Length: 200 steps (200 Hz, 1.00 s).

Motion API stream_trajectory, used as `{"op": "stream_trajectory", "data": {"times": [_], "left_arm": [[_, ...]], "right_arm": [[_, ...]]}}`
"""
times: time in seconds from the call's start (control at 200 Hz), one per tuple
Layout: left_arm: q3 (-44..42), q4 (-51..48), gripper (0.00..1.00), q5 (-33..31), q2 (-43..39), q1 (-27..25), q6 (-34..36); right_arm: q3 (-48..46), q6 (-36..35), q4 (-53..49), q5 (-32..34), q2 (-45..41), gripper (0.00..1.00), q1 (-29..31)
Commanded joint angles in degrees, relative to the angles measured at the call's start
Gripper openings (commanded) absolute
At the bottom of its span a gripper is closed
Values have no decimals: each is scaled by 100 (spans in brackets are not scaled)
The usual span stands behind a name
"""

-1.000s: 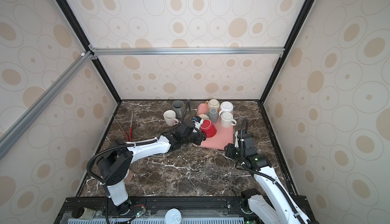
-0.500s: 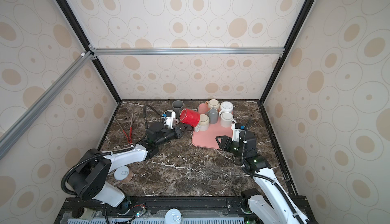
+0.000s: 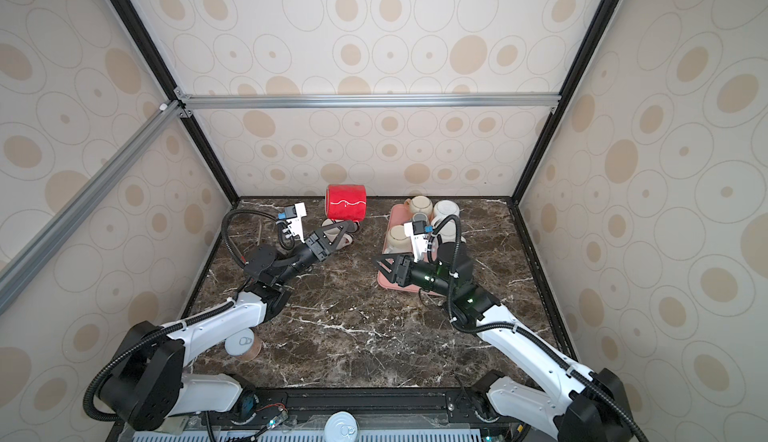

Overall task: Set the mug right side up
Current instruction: 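Lift the red mug off the tray with the left gripper while the right approaches, then grasp the red mug's handle with the right gripper from the left gripper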

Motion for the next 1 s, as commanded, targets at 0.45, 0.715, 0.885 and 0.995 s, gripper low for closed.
{"op": "stream_trajectory", "data": {"times": [0.45,0.715,0.885,0.995], "left_arm": [[37,1403,0,398,-483,41,-682],[-33,1490,0,507,-545,39,-805],[-99,1557,0,540,-550,43,-874],[-138,1581,0,583,-562,39,-886]], "right_arm": [[1131,1164,2173,-337,1324,49,261],[1373,1344,2353,-390,1686,49,365],[1430,1605,2650,-444,1933,42,440],[1440,1739,2878,-445,2037,28,483]]}}
